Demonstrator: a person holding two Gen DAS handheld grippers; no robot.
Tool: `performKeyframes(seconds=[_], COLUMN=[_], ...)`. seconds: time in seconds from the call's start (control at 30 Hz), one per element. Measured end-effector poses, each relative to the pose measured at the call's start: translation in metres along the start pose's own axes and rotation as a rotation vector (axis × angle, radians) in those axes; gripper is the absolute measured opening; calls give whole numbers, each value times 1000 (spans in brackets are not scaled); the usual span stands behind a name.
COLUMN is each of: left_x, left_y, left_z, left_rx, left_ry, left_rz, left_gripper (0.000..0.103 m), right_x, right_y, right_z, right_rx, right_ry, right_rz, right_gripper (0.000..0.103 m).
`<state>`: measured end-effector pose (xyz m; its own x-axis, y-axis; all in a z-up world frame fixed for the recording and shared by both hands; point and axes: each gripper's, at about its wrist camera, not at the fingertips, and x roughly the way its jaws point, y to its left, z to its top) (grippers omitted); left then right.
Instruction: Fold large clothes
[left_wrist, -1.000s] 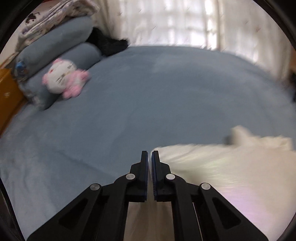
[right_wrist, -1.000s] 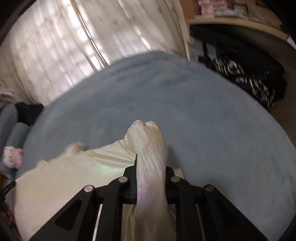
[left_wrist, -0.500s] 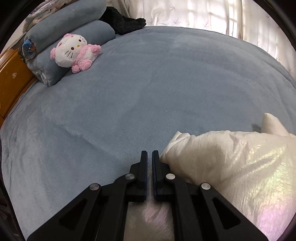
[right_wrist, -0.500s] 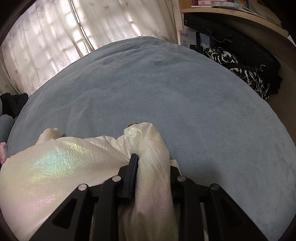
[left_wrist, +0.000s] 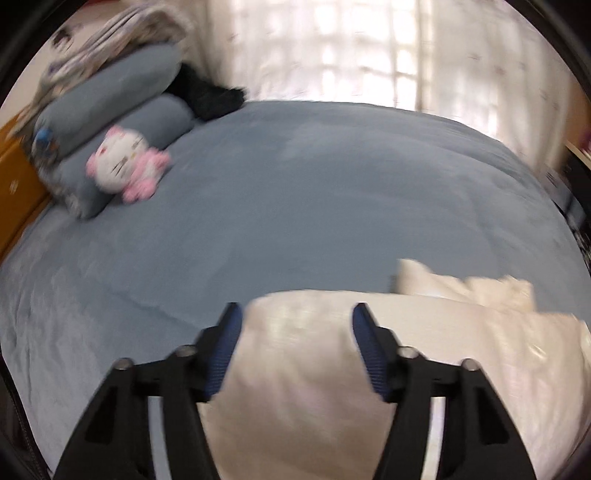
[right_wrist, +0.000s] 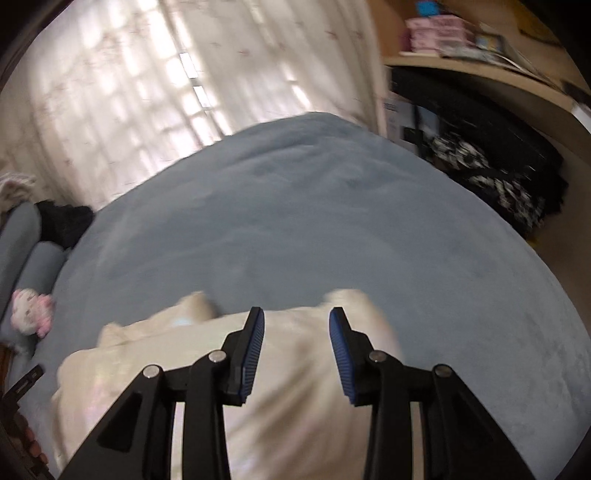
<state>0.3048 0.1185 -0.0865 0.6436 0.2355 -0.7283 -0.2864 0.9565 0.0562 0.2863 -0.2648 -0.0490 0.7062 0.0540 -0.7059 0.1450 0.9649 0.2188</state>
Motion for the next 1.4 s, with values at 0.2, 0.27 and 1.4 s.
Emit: performKeyframes(seconds=[0.2,0.27,1.4], left_x=[-22,-18,81], left_y=[-62,-81,-109], left_z=[-23,-32,-79], left_rx=[77,78,78], left_ry=[8,3,-92], left_rz=[-153,-193,-165], left_gripper=[62,62,71], right_x=[4,12,112], right_y=[67,82,83], right_z=[-19,-28,-91], right_rx=[-113,-141,-156], right_ry=[-1,3,-65], right_rz=[89,106,120], right_gripper=[38,38,39])
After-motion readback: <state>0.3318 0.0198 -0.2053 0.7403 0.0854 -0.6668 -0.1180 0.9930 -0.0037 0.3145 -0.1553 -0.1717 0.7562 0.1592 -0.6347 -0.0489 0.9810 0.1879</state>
